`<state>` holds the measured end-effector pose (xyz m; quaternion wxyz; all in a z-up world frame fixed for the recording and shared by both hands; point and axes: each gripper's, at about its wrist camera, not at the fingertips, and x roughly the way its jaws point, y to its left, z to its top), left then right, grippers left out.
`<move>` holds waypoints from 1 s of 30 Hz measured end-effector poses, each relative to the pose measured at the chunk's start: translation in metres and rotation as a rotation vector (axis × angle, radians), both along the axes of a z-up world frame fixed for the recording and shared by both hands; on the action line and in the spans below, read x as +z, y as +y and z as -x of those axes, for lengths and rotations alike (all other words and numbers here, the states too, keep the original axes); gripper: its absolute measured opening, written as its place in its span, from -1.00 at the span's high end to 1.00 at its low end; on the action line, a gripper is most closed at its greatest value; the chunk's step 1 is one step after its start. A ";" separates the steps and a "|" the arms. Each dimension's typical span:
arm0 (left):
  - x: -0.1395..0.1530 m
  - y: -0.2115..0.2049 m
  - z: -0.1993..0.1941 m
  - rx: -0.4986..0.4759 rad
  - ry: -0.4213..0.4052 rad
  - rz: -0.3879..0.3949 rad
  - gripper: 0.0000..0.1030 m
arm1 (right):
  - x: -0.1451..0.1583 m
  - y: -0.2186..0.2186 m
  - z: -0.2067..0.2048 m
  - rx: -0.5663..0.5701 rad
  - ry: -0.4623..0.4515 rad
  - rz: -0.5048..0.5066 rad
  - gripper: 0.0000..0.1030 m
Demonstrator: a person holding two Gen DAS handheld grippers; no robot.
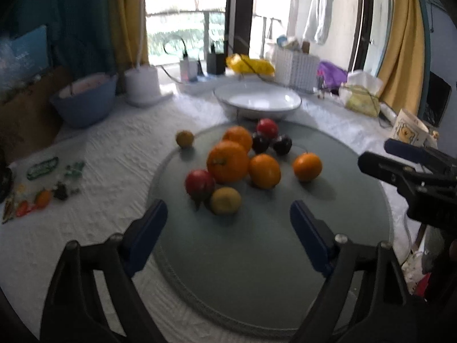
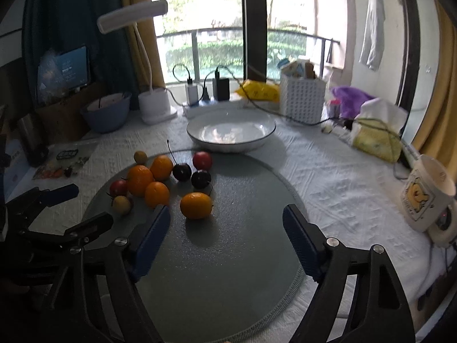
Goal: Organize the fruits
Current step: 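Move the right gripper to a large orange while the left gripper approaches a small yellow fruit, then grasp and lift the large orange with the right gripper while the left gripper grasps the small yellow fruit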
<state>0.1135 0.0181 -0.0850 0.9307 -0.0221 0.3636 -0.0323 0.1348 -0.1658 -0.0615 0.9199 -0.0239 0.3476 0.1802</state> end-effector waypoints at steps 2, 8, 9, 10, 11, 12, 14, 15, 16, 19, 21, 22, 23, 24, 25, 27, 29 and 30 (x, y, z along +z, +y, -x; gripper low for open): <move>-0.006 0.000 -0.009 -0.004 0.040 0.005 -0.37 | -0.006 0.003 -0.009 0.017 0.029 -0.002 -0.44; -0.014 0.001 -0.024 -0.002 0.107 -0.003 -0.13 | -0.020 0.016 -0.031 0.081 0.107 -0.012 -0.33; -0.015 0.001 -0.025 -0.002 0.112 -0.003 -0.08 | -0.022 0.019 -0.034 0.093 0.114 -0.015 -0.31; -0.015 0.000 -0.025 -0.002 0.117 -0.006 -0.03 | -0.024 0.022 -0.037 0.109 0.125 -0.020 -0.28; -0.016 0.000 -0.027 -0.004 0.121 -0.008 0.00 | -0.025 0.024 -0.038 0.118 0.130 -0.020 -0.24; -0.016 -0.001 -0.028 -0.007 0.123 -0.006 0.06 | -0.026 0.028 -0.040 0.127 0.136 -0.014 -0.19; -0.017 -0.001 -0.029 -0.013 0.127 -0.007 0.13 | -0.031 0.033 -0.045 0.145 0.156 -0.008 0.02; -0.017 -0.002 -0.030 -0.016 0.129 -0.007 0.16 | -0.033 0.034 -0.047 0.151 0.170 -0.006 0.02; -0.017 -0.002 -0.030 -0.018 0.131 -0.005 0.22 | -0.036 0.036 -0.049 0.156 0.182 -0.005 0.03; -0.017 -0.002 -0.032 -0.015 0.131 -0.005 0.32 | -0.042 0.040 -0.054 0.167 0.209 -0.001 0.13; -0.016 -0.002 -0.031 -0.016 0.128 -0.009 0.34 | -0.045 0.042 -0.056 0.183 0.222 -0.008 0.20; -0.016 -0.003 -0.031 -0.017 0.126 -0.012 0.34 | -0.046 0.043 -0.056 0.187 0.221 -0.010 0.20; -0.015 -0.003 -0.029 -0.018 0.121 -0.015 0.35 | -0.046 0.043 -0.055 0.187 0.216 -0.008 0.20; -0.014 -0.003 -0.028 -0.019 0.118 -0.017 0.35 | -0.046 0.044 -0.055 0.187 0.213 -0.006 0.21; -0.012 -0.004 -0.027 -0.030 0.108 -0.018 0.35 | -0.046 0.043 -0.054 0.188 0.214 -0.010 0.21; -0.010 -0.006 -0.025 -0.037 0.102 -0.021 0.35 | -0.045 0.040 -0.053 0.189 0.216 -0.017 0.21; -0.009 -0.009 -0.022 -0.046 0.096 -0.025 0.35 | -0.043 0.038 -0.050 0.188 0.209 -0.020 0.21; -0.008 -0.010 -0.021 -0.051 0.094 -0.025 0.35 | -0.042 0.037 -0.049 0.188 0.205 -0.022 0.21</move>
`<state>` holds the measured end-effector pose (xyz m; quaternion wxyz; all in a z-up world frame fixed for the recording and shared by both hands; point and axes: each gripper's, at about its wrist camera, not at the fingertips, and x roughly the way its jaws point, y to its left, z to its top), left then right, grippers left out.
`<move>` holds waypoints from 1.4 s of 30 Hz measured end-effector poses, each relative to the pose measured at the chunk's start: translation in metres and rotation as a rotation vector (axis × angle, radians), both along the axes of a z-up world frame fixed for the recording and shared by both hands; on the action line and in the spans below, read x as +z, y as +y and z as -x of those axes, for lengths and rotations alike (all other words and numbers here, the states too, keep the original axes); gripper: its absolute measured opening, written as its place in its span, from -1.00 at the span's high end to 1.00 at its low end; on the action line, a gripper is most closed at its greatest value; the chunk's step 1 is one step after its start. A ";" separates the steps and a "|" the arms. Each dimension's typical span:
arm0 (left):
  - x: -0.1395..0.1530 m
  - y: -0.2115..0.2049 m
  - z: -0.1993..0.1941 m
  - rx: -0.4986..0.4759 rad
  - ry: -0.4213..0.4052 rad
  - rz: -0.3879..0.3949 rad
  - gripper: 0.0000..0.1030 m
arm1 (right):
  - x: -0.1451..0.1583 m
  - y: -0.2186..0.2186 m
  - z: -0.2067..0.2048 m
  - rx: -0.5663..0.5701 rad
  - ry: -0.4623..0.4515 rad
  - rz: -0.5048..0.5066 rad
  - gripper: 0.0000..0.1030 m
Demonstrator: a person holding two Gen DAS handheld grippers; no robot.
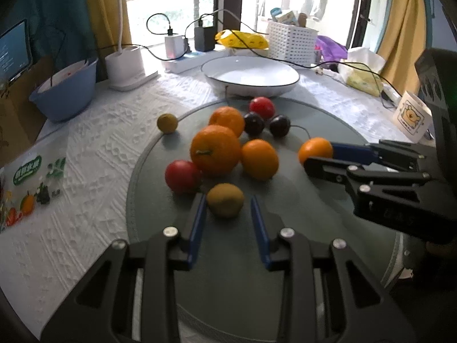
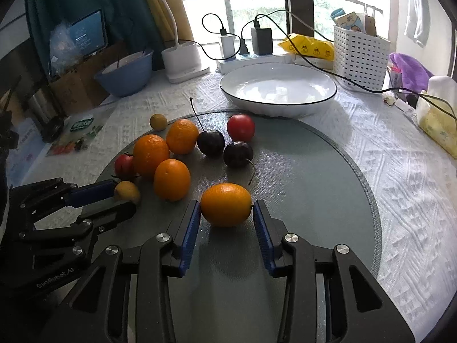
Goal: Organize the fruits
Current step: 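Grasp and lift the large orange with the right gripper while the left gripper grasps the small yellow fruit, then carry the orange onto the white plate and open the right gripper while the left releases the yellow fruit there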
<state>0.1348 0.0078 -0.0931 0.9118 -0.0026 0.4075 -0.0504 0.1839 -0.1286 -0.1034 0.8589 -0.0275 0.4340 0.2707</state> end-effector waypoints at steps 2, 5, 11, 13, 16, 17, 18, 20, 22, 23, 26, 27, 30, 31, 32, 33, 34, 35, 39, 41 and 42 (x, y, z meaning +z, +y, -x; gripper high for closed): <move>-0.001 -0.003 0.000 -0.007 -0.004 -0.002 0.35 | 0.003 -0.004 0.004 -0.002 -0.011 -0.006 0.21; -0.007 -0.005 -0.007 -0.010 0.010 -0.009 0.35 | 0.006 -0.009 0.007 -0.011 -0.021 -0.015 0.21; -0.007 -0.003 -0.021 -0.007 0.024 -0.004 0.43 | 0.008 -0.023 0.009 -0.037 -0.028 -0.026 0.21; -0.005 -0.003 -0.023 -0.014 0.026 0.008 0.43 | 0.010 -0.026 0.007 -0.045 -0.036 -0.029 0.21; 0.002 -0.008 -0.024 -0.031 0.014 0.005 0.44 | 0.014 -0.032 0.003 -0.056 -0.047 -0.037 0.21; 0.005 -0.010 -0.025 -0.038 0.011 0.007 0.44 | 0.015 -0.033 0.002 -0.058 -0.050 -0.038 0.21; 0.008 -0.011 -0.026 -0.043 0.005 0.009 0.44 | 0.016 -0.035 0.000 -0.060 -0.054 -0.038 0.21; 0.015 -0.013 -0.028 -0.049 -0.007 0.014 0.44 | 0.019 -0.037 -0.005 -0.066 -0.064 -0.042 0.21; 0.021 -0.013 -0.030 -0.052 -0.020 0.020 0.44 | 0.022 -0.040 -0.011 -0.072 -0.078 -0.043 0.21; 0.026 -0.012 -0.033 -0.054 -0.029 0.024 0.44 | 0.023 -0.040 -0.014 -0.073 -0.083 -0.042 0.21; 0.037 -0.011 -0.040 -0.059 -0.054 0.039 0.44 | 0.029 -0.042 -0.024 -0.080 -0.105 -0.041 0.21; 0.040 -0.012 -0.044 -0.062 -0.063 0.040 0.44 | 0.031 -0.042 -0.028 -0.081 -0.113 -0.041 0.21; 0.048 -0.012 -0.058 -0.070 -0.088 0.041 0.44 | 0.036 -0.041 -0.041 -0.082 -0.135 -0.037 0.21; 0.049 -0.012 -0.062 -0.072 -0.093 0.043 0.44 | 0.037 -0.041 -0.045 -0.081 -0.140 -0.036 0.21; 0.051 -0.012 -0.069 -0.074 -0.100 0.044 0.44 | 0.038 -0.041 -0.050 -0.080 -0.145 -0.032 0.21; 0.052 -0.012 -0.073 -0.076 -0.103 0.047 0.44 | 0.038 -0.041 -0.055 -0.079 -0.150 -0.030 0.21; 0.052 -0.012 -0.079 -0.077 -0.107 0.051 0.44 | 0.039 -0.040 -0.058 -0.078 -0.152 -0.029 0.21; 0.053 -0.011 -0.087 -0.078 -0.108 0.055 0.44 | 0.039 -0.039 -0.063 -0.075 -0.155 -0.027 0.21; 0.055 -0.010 -0.108 -0.085 -0.114 0.066 0.44 | 0.039 -0.035 -0.079 -0.070 -0.155 -0.028 0.21; 0.054 -0.010 -0.118 -0.087 -0.115 0.064 0.44 | 0.038 -0.033 -0.088 -0.072 -0.154 -0.028 0.21; 0.053 -0.010 -0.124 -0.088 -0.113 0.063 0.44 | 0.037 -0.033 -0.092 -0.073 -0.151 -0.028 0.21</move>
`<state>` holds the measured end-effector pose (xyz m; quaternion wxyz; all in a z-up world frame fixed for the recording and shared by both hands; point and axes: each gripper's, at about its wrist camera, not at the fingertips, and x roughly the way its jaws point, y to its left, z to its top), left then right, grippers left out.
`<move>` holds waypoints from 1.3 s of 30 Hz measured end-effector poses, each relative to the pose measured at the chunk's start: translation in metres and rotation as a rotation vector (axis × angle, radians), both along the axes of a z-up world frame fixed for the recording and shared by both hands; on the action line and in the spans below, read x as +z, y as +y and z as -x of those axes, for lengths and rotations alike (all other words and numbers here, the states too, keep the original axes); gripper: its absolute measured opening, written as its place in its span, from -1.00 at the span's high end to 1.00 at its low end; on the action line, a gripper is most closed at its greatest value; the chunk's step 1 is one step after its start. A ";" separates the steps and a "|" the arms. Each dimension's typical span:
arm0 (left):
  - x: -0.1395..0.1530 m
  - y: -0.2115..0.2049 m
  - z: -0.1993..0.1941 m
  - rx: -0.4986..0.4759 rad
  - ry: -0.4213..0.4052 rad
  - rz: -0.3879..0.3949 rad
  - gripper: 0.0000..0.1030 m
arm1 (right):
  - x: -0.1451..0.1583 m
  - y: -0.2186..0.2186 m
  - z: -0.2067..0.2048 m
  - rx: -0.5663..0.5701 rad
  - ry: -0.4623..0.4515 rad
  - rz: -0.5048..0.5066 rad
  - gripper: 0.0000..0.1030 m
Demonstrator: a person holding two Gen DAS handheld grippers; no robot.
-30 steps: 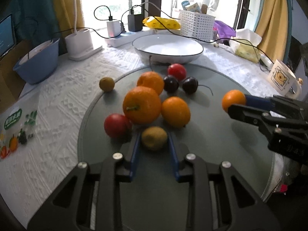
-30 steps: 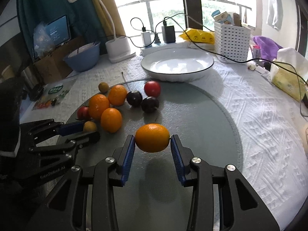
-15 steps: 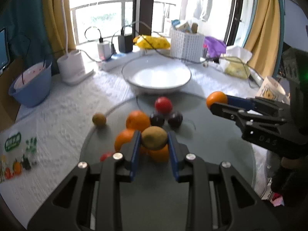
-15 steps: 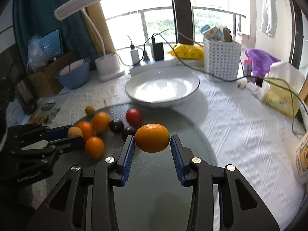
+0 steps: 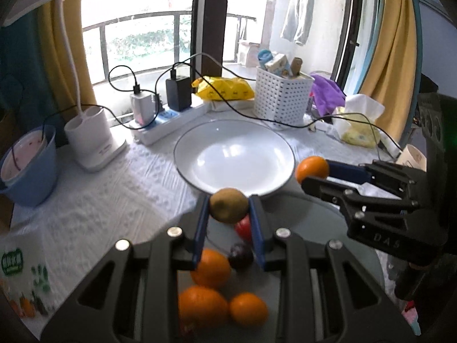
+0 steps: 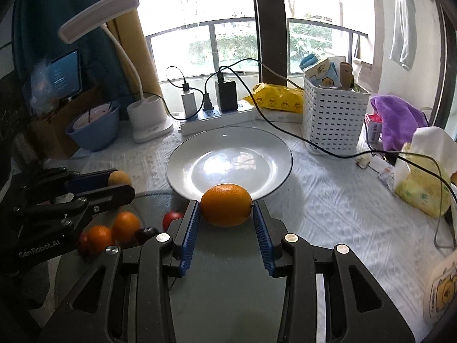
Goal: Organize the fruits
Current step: 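Carry the orange onto the white plate and open the right gripper while the left releases the yellow fruit there, then move both grippers back over the glass tray of fruit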
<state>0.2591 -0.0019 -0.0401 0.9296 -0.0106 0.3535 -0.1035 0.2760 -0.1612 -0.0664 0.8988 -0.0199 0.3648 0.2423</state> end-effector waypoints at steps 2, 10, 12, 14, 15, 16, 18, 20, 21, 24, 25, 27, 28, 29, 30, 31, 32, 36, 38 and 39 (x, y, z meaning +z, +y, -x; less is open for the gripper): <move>-0.001 0.000 -0.009 0.000 0.004 0.001 0.44 | -0.002 0.001 -0.010 -0.003 0.007 -0.001 0.21; -0.010 -0.001 -0.043 0.003 0.033 -0.004 0.43 | -0.013 0.010 -0.040 0.007 0.028 0.014 0.21; -0.012 0.000 -0.051 0.005 0.044 -0.007 0.43 | -0.015 0.011 -0.047 0.004 0.034 0.012 0.21; -0.014 0.001 -0.058 0.007 0.052 -0.007 0.43 | -0.016 0.012 -0.053 0.001 0.036 0.012 0.21; -0.015 0.001 -0.060 0.008 0.056 -0.008 0.43 | -0.016 0.012 -0.056 0.000 0.035 0.010 0.21; -0.016 0.001 -0.063 0.010 0.061 -0.008 0.42 | -0.015 0.013 -0.058 -0.001 0.032 0.006 0.21; -0.018 0.002 -0.067 0.013 0.077 -0.003 0.42 | -0.015 0.014 -0.062 -0.005 0.031 0.007 0.21; -0.019 0.005 -0.070 0.024 0.093 0.004 0.42 | -0.015 0.014 -0.066 -0.007 0.037 0.006 0.15; -0.019 0.005 -0.070 0.027 0.094 0.002 0.42 | -0.015 0.015 -0.067 -0.009 0.042 0.006 0.10; -0.017 0.006 -0.068 0.035 0.091 0.004 0.33 | -0.015 0.015 -0.067 -0.020 0.047 -0.001 -0.06; -0.016 0.006 -0.067 0.038 0.086 0.003 0.29 | -0.015 0.015 -0.067 -0.021 0.051 -0.003 -0.06; -0.011 0.007 -0.062 0.040 0.068 0.008 0.12 | -0.013 0.013 -0.067 -0.031 0.062 -0.014 -0.06; -0.008 0.008 -0.060 0.042 0.059 0.015 0.10 | -0.012 0.011 -0.066 -0.037 0.068 -0.023 -0.06; -0.005 0.009 -0.058 0.042 0.054 0.017 0.10 | -0.010 0.010 -0.065 -0.040 0.073 -0.030 -0.06; -0.003 0.009 -0.056 0.042 0.046 0.018 0.10 | -0.009 0.009 -0.064 -0.044 0.077 -0.037 -0.06; 0.001 0.010 -0.052 0.043 0.035 0.016 0.10 | -0.008 0.009 -0.063 -0.047 0.079 -0.039 -0.06; 0.004 0.010 -0.048 0.045 0.026 0.016 0.10 | -0.006 0.008 -0.062 -0.052 0.079 -0.041 -0.06; 0.016 0.013 -0.034 0.049 -0.007 0.017 0.10 | 0.004 0.006 -0.052 -0.060 0.072 -0.045 -0.06; 0.021 0.014 -0.026 0.051 -0.021 0.018 0.10 | 0.009 0.006 -0.046 -0.063 0.061 -0.041 -0.06; 0.023 0.014 -0.022 0.052 -0.028 0.018 0.10 | 0.011 0.006 -0.042 -0.064 0.056 -0.039 -0.06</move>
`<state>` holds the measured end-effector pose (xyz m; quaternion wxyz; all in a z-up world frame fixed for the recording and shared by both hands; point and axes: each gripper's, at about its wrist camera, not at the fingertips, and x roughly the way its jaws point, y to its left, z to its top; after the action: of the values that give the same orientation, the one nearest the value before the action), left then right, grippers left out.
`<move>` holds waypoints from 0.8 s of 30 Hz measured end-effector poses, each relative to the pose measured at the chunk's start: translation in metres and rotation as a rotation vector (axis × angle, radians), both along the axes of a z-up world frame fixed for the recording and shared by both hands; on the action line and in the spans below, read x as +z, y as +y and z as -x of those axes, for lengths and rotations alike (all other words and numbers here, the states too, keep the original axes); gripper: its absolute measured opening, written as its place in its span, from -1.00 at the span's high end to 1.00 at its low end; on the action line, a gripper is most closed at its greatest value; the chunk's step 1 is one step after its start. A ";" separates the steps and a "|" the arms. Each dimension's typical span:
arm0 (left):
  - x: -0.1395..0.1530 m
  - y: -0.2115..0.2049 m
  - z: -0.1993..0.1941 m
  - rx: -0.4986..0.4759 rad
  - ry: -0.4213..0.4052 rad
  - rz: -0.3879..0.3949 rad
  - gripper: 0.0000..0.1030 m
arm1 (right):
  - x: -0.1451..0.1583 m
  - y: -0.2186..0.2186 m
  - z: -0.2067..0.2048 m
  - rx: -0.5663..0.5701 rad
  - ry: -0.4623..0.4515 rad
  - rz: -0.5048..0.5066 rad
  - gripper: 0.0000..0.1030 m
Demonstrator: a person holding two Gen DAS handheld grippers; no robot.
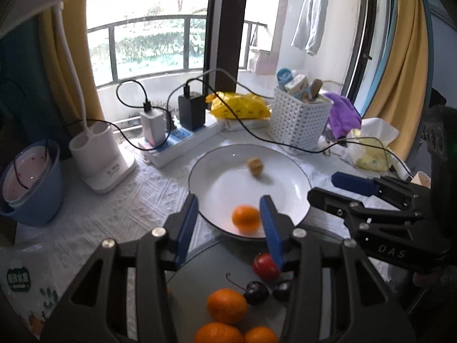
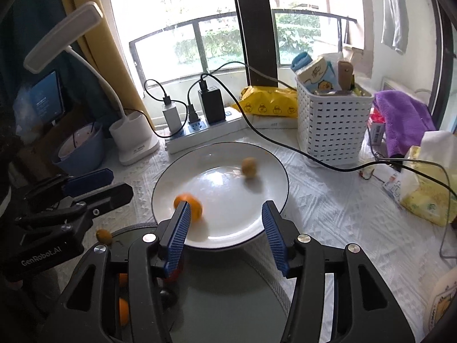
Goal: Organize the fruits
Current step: 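Move both grippers back over the glass tray of fruit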
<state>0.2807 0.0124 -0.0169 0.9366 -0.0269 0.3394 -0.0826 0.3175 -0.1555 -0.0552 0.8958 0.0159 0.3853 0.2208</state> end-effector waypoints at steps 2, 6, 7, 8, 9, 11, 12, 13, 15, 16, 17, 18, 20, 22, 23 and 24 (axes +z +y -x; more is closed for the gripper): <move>0.004 0.001 0.010 0.002 -0.013 0.001 0.10 | 0.005 0.000 0.007 -0.001 -0.008 0.005 -0.06; 0.010 0.004 0.027 0.007 -0.034 0.002 0.10 | 0.012 0.000 0.023 -0.003 -0.020 0.011 -0.06; 0.011 0.005 0.031 0.008 -0.038 0.003 0.10 | 0.013 0.001 0.027 -0.004 -0.024 0.013 -0.06; 0.012 0.006 0.036 0.011 -0.041 0.005 0.10 | 0.014 0.001 0.031 -0.004 -0.026 0.014 -0.06; 0.012 0.007 0.040 0.013 -0.043 0.006 0.10 | 0.015 0.001 0.034 -0.004 -0.029 0.015 -0.06; 0.012 0.010 0.049 0.017 -0.046 0.005 0.10 | 0.017 0.002 0.042 -0.003 -0.033 0.018 -0.06; 0.012 0.011 0.053 0.019 -0.047 0.004 0.10 | 0.018 0.003 0.045 -0.002 -0.034 0.020 -0.06; 0.011 0.012 0.056 0.021 -0.047 0.003 0.10 | 0.018 0.004 0.049 0.000 -0.034 0.022 -0.06; 0.009 0.016 0.064 0.030 -0.046 0.004 0.10 | 0.017 0.006 0.055 0.004 -0.032 0.027 -0.06; 0.007 0.018 0.067 0.034 -0.045 0.005 0.10 | 0.016 0.007 0.059 0.007 -0.031 0.029 -0.06; 0.006 0.020 0.070 0.038 -0.044 0.006 0.10 | 0.015 0.009 0.062 0.010 -0.029 0.031 -0.06; 0.005 0.022 0.073 0.042 -0.041 0.007 0.10 | 0.014 0.010 0.065 0.012 -0.026 0.032 -0.06; 0.001 0.026 0.079 0.051 -0.035 0.008 0.10 | 0.012 0.013 0.070 0.016 -0.019 0.036 -0.06; -0.003 0.031 0.086 0.061 -0.030 0.008 0.10 | 0.008 0.016 0.075 0.022 -0.010 0.042 -0.06; -0.005 0.033 0.088 0.064 -0.028 0.008 0.10 | 0.006 0.017 0.076 0.025 -0.006 0.044 -0.06; -0.007 0.035 0.090 0.068 -0.024 0.009 0.10 | 0.005 0.018 0.078 0.028 -0.002 0.045 -0.06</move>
<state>0.1903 0.0473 -0.0243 0.9428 -0.0415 0.3266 -0.0527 0.2393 -0.1378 -0.0505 0.8932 -0.0099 0.3895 0.2245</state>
